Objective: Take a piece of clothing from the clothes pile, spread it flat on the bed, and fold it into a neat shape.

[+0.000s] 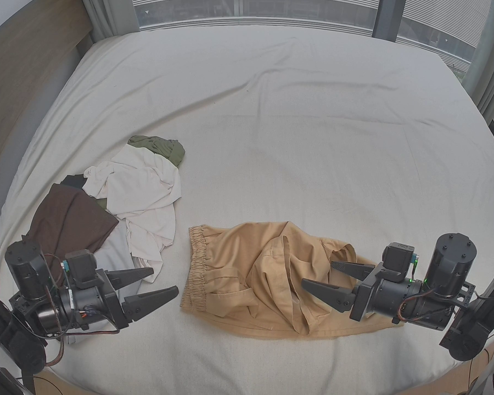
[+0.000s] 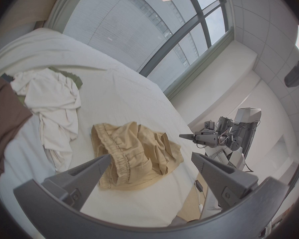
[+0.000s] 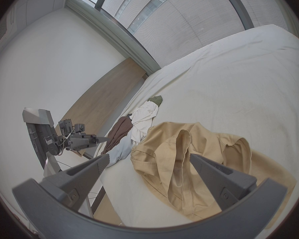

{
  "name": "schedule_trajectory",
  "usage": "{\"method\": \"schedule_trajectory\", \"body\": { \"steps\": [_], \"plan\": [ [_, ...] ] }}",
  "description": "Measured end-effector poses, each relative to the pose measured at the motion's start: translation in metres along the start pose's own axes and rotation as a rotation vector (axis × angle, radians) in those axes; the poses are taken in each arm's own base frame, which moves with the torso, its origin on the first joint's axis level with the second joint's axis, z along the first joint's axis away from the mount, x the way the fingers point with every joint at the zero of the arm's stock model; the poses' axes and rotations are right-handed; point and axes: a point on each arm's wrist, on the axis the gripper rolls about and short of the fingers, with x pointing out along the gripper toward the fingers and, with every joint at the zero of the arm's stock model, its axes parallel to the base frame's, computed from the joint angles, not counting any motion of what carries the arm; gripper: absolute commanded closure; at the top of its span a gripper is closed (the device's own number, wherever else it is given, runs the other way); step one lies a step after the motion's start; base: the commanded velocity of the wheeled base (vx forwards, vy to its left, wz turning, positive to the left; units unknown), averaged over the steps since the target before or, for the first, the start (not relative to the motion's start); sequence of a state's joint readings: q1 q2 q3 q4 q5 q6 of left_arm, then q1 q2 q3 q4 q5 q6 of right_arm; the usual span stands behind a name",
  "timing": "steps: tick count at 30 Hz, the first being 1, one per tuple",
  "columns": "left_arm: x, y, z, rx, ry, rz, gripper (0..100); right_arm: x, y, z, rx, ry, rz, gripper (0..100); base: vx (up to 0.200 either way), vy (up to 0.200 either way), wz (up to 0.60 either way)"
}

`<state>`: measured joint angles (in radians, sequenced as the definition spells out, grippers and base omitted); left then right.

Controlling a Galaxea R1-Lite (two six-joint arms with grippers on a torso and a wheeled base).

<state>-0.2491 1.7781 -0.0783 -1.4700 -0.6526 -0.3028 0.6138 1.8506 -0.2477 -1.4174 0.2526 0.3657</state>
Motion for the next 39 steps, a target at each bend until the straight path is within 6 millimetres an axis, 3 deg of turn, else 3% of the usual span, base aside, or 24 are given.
{"method": "schedule_trajectory", "body": {
  "steps": [14,39],
  "plan": [
    [0.032,0.007,-0.034,-0.064,0.129,0.013,0,0.004,-0.004,-0.002,0.007,-0.004,-0.007,0,0.000,0.000,0.00],
    [0.073,0.034,-0.038,-0.068,0.125,0.010,0,0.006,-0.015,0.006,0.008,-0.039,-0.017,0,0.000,0.000,0.00]
  ]
}}
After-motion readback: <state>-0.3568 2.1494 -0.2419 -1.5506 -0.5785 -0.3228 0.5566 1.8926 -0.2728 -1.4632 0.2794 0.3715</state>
